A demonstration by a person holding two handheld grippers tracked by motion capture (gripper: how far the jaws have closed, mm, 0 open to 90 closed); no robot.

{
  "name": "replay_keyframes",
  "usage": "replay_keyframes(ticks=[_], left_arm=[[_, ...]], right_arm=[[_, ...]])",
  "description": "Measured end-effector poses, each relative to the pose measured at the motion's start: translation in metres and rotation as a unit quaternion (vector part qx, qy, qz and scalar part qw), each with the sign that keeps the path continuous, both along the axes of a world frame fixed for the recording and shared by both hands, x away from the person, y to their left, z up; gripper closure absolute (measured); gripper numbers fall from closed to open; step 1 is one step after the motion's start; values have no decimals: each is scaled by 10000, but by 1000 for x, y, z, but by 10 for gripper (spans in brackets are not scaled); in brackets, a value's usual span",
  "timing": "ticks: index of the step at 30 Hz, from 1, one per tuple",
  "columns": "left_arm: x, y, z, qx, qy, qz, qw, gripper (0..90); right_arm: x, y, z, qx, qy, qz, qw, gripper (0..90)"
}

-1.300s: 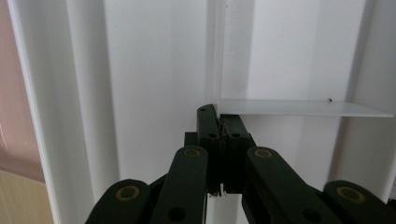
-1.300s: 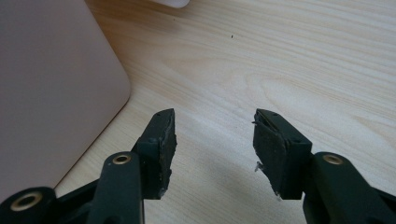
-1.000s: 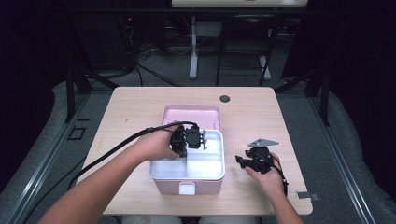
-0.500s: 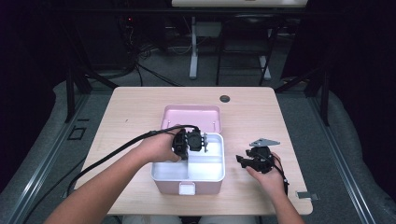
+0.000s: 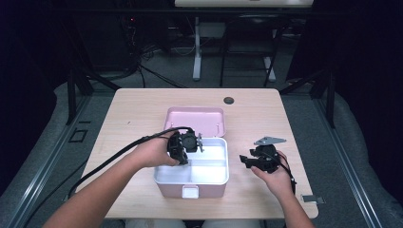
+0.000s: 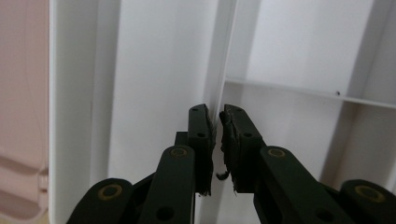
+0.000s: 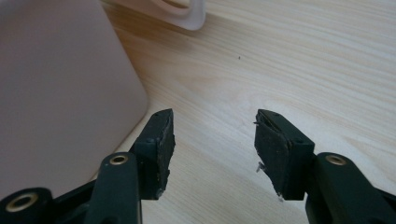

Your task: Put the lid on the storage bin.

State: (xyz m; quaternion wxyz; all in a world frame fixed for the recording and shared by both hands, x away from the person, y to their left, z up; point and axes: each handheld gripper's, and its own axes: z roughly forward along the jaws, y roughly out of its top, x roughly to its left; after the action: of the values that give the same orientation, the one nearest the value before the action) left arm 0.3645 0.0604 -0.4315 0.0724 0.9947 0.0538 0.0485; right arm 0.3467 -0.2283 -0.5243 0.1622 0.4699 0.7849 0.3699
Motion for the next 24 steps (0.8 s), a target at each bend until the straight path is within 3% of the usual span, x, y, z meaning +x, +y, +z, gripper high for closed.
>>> replay_keyframes(ticks=[5, 9, 15, 20, 24], left_arm=[[1, 25, 3, -405, 43, 367, 9985, 770], [3, 45, 0, -812, 141, 709, 9941, 741], [-2, 61, -9, -1233, 160, 923, 9879, 713], [-1, 68, -16, -1394, 106, 989, 9852, 716], [-3, 68, -16, -1418, 76, 1007, 9847, 718]], right_arm=[[2, 2, 16, 92, -32, 29, 9999, 470], [7, 5, 32, 6, -57, 61, 10000, 483], [19, 11, 56, 29, -87, 88, 9999, 496], [37, 23, 66, 14, 8, 60, 10000, 508], [55, 32, 70, 107, 131, -15, 9999, 519]])
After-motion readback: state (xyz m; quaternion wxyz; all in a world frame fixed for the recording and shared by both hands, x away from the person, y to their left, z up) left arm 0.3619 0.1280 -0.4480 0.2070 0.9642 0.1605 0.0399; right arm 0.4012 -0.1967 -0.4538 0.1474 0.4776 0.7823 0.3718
